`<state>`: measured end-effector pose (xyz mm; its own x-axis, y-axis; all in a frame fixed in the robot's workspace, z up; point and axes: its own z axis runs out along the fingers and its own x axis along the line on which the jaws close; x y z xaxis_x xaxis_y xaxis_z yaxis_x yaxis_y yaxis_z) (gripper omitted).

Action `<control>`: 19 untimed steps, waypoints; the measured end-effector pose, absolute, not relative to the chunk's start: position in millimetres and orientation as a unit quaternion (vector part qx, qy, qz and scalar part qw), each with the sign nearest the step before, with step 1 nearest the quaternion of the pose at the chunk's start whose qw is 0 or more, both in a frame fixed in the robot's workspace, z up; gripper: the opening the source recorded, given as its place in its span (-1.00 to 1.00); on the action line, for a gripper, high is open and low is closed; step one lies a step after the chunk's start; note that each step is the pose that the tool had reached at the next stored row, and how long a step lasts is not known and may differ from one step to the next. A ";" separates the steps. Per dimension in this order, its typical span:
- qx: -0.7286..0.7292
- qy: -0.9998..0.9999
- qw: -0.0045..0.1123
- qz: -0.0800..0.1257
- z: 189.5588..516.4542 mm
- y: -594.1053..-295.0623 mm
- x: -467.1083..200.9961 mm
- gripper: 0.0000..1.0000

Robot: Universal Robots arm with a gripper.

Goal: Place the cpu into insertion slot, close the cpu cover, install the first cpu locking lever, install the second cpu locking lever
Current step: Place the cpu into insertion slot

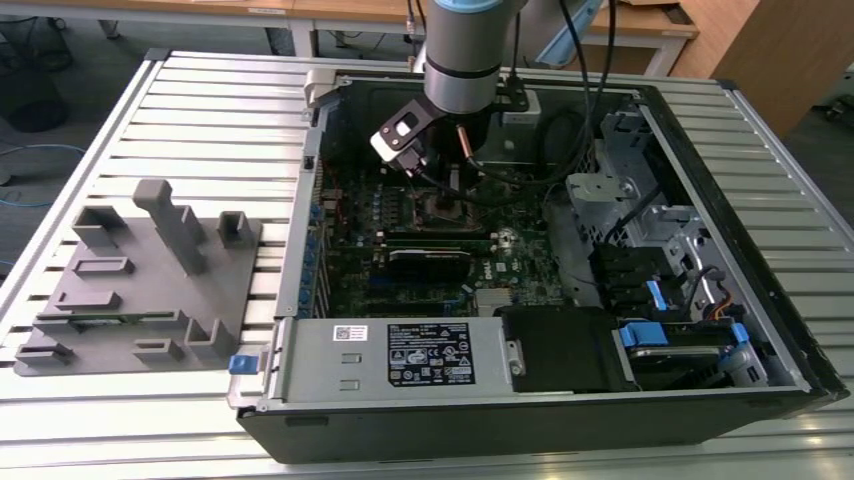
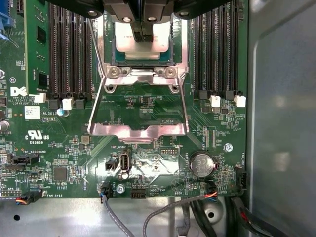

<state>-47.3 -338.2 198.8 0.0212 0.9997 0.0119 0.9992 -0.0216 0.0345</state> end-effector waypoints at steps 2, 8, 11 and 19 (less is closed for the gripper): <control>0.715 0.699 0.008 0.016 198.4 -338.2 -47.3 -0.79; 0.715 0.699 0.008 0.017 198.1 -338.1 -47.2 -0.79; 0.715 0.699 0.008 0.017 198.1 -338.1 -47.2 -0.79; 0.715 0.699 0.008 0.017 208.8 -338.0 -47.2 -0.79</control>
